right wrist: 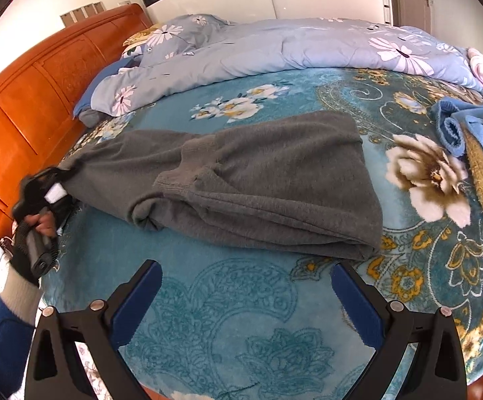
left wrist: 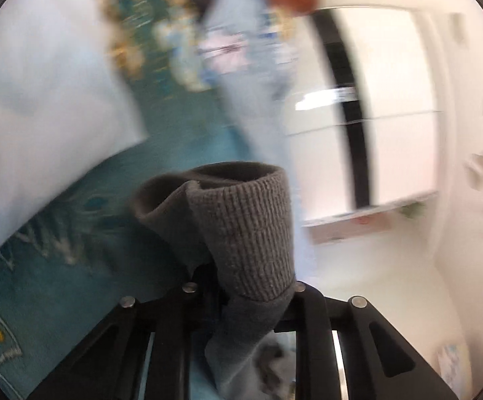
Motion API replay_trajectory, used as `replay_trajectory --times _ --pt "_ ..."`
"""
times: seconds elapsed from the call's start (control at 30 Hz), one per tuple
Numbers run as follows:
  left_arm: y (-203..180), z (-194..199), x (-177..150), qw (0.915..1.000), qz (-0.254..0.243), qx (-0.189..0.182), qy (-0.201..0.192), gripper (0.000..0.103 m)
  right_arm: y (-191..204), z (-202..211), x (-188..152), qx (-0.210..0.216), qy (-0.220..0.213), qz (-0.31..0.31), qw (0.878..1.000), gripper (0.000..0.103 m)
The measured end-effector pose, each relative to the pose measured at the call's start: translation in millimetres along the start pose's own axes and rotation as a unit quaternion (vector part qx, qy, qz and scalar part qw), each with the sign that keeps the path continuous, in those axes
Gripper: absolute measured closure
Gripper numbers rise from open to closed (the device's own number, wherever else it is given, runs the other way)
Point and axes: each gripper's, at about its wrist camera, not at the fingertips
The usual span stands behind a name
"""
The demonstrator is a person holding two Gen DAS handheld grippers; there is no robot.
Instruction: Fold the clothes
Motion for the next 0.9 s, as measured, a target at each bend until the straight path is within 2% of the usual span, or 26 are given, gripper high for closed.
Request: replay_trajectory --times 0.1,0.2,0.27,0.3,0.33,0.37,0.43,0.5,0.57,0.7,0.77,0.8,0.9 --pt "-3.1 13.2 -7.6 0.9993 -0.037 0.01 -0.002 0.082 -4.2 -1.7 -0.6 -0.003 0.004 -0.008 1.0 0.0" --pt "27.6 9.8 -11.5 0.997 -0.021 0.073 0.017 0.082 -6.2 -8.1 -3.3 -0.004 0.014 -0.011 1.0 0.0" --pt "43.6 11.7 -11.4 0.9974 0.006 0.067 0.027 0.081 -4.5 -11.0 -4.6 -0.001 0.02 -0.009 1.0 0.0" --pt "42.3 12.5 -11.4 0.9968 -0.001 0.072 0.034 0.077 -2.5 -11.9 -4.4 0.0 0.021 -0.004 1.0 0.0" --pt "40.9 13.3 -11.4 0.9961 -0.009 0.078 0.041 0.061 -0.2 -12.9 -3.6 0.003 0.022 0.002 1.0 0.0" --pt "35.4 15.0 -11.5 0.9939 -0.027 0.094 0.051 0.056 2.1 -14.2 -1.7 0.005 0.021 0.005 1.0 0.0" --pt "21.1 21.9 -12.1 0.991 -0.065 0.099 0.063 0.049 6.7 -16.7 2.2 0.01 0.019 0.012 1.0 0.0" --pt "0.4 31.7 -10.2 0.9854 -0.119 0.1 0.069 0.044 12.0 -19.8 7.5 0.014 0.015 0.016 1.0 0.0" --pt "-20.5 38.0 -0.2 0.9763 -0.177 0.11 0.059 0.042 20.3 -25.7 13.9 0.022 0.014 0.025 0.999 0.0" --pt "-50.4 26.1 31.5 0.9602 -0.252 0.11 0.047 0.034 36.3 -43.3 30.3 0.034 0.015 0.054 0.998 0.0" --pt "-52.7 14.4 43.4 0.9486 -0.281 0.13 0.067 0.033 39.9 -51.2 36.8 0.036 0.015 0.054 0.998 0.0" --pt "-51.4 3.2 49.8 0.9465 -0.283 0.132 0.082 0.033 41.6 -55.1 40.1 0.038 0.015 0.054 0.998 0.0" --pt "-35.5 -33.0 56.8 0.9497 -0.255 0.128 0.13 0.033 44.4 -64.0 48.1 0.046 0.011 0.043 0.998 0.0"
Point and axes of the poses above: each gripper's, at about its wrist camera, not at the fingertips, and z roughly against the way its jaws point, y to its left, x to its top, and after that the axes turned 10 degrees about -y, right-handed
